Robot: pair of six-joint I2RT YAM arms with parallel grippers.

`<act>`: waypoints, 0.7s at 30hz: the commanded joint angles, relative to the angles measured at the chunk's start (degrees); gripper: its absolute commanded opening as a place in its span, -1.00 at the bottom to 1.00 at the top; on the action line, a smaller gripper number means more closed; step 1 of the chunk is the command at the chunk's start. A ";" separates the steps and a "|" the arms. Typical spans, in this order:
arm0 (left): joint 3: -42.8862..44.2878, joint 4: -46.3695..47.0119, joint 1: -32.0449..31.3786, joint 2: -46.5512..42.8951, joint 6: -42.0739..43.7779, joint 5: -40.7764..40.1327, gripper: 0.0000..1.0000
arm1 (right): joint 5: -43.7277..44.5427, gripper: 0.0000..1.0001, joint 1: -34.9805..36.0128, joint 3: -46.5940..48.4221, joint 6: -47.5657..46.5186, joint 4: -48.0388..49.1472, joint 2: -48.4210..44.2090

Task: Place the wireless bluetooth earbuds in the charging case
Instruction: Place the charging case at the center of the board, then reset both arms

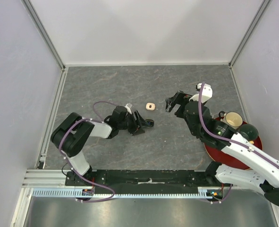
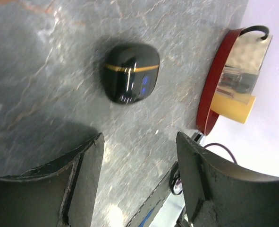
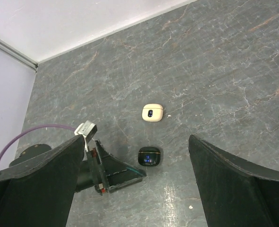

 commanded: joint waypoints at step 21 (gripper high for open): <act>14.15 -44.07 0.91 -45.93 38.71 -22.67 0.81 | -43.70 0.96 -29.31 4.45 -8.44 2.75 21.78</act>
